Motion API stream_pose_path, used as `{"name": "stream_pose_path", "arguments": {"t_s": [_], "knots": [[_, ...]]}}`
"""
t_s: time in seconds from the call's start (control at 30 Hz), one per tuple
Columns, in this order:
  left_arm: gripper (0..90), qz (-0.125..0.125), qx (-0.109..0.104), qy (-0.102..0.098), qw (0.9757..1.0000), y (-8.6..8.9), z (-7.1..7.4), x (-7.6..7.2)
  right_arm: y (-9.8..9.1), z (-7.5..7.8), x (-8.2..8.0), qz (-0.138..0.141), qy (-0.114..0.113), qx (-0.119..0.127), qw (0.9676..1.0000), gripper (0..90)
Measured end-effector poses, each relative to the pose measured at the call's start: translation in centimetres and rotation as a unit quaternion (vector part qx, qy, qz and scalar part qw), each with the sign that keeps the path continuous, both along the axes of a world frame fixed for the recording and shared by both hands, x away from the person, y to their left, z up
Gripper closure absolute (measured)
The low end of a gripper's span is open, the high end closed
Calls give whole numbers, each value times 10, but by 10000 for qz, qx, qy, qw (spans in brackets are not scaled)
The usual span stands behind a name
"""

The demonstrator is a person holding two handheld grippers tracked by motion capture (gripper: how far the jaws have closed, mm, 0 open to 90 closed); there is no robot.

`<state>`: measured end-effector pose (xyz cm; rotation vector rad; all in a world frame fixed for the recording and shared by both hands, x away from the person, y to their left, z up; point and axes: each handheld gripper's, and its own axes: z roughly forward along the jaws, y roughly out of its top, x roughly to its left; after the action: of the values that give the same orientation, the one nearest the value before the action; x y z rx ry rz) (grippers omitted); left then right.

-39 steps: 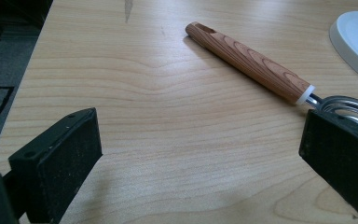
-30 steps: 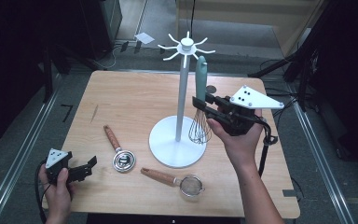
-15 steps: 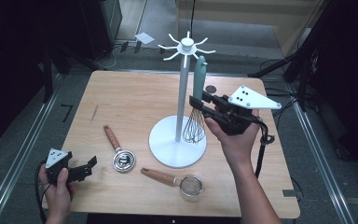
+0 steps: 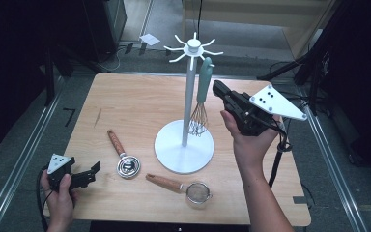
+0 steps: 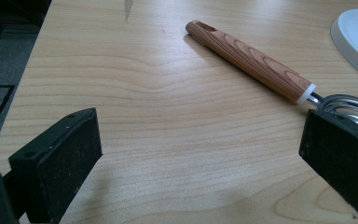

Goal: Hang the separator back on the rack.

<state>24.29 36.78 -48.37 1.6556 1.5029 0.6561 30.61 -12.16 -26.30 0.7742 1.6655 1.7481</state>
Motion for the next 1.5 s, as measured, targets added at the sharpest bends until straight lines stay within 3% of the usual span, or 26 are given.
{"name": "stream_pose_path", "arguments": {"t_s": [0.17,0.37,0.53,0.8,1.5], "knots": [[0,-5,-8,17,10000,0,0,0,5,1,5,-89,38,-40,9999,900],[0,-14,-6,20,10000,0,0,1,6,8,18,-310,-7,84,9995,900],[0,-20,-3,34,10000,0,0,1,13,14,18,-139,-144,-52,9998,900],[0,-18,-12,38,10000,0,0,1,16,15,14,-6,-178,-103,9998,900],[0,-25,-24,31,10000,0,0,1,35,19,-2,114,-360,-221,9990,900]]}}
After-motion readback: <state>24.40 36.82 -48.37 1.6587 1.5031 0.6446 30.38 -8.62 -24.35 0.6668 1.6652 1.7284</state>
